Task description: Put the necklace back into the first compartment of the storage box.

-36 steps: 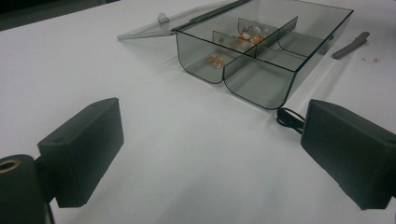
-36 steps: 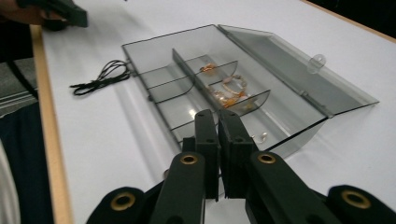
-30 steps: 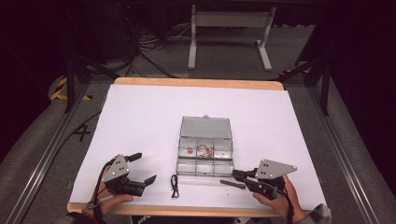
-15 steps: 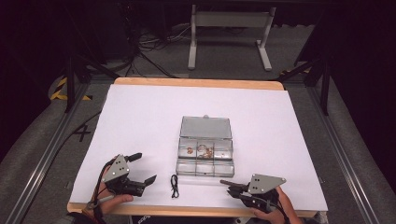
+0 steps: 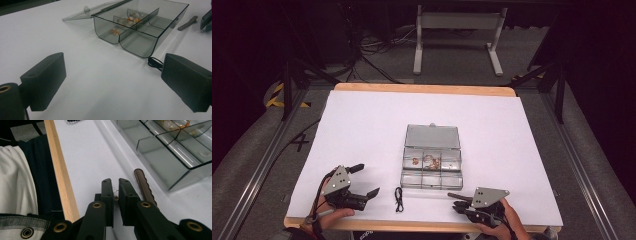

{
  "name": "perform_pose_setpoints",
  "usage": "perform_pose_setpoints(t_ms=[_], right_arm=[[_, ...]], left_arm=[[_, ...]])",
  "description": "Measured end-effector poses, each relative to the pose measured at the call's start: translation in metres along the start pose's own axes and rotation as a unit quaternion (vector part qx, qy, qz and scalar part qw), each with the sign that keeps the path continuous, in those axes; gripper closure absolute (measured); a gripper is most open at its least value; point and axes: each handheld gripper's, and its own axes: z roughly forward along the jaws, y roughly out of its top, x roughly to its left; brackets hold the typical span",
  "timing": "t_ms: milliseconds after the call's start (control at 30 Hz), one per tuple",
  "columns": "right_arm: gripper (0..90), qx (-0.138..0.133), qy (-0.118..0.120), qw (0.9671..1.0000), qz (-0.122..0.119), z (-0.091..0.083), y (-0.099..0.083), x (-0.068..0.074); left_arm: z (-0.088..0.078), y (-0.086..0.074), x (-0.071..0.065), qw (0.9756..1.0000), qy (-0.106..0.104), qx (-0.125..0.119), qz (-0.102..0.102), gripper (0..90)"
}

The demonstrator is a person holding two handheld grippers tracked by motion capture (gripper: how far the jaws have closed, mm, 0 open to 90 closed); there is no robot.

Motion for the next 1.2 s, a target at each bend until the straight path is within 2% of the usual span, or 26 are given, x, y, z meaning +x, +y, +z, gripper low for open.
perform_pose_setpoints(t_ms=[433,933,1200], right_arm=[[86.8,0.005,0.003,1.0,0.002,0.002,0.001,0.0],[87.0,-0.025,0.001,0.9997,-0.006,-0.011,0.011,0.003],[87.1,-0.045,-0.01,0.9989,-0.01,-0.019,0.019,-0.001]], left_arm=[[0.0,0.0,0.0,1.0,0.0,0.001,-0.001,6.9],[0.0,0.0,0.0,1.0,0.0,0.001,-0.001,6.9],[0.0,0.0,0.0,1.0,0.002,0.0,0.0,6.9]])
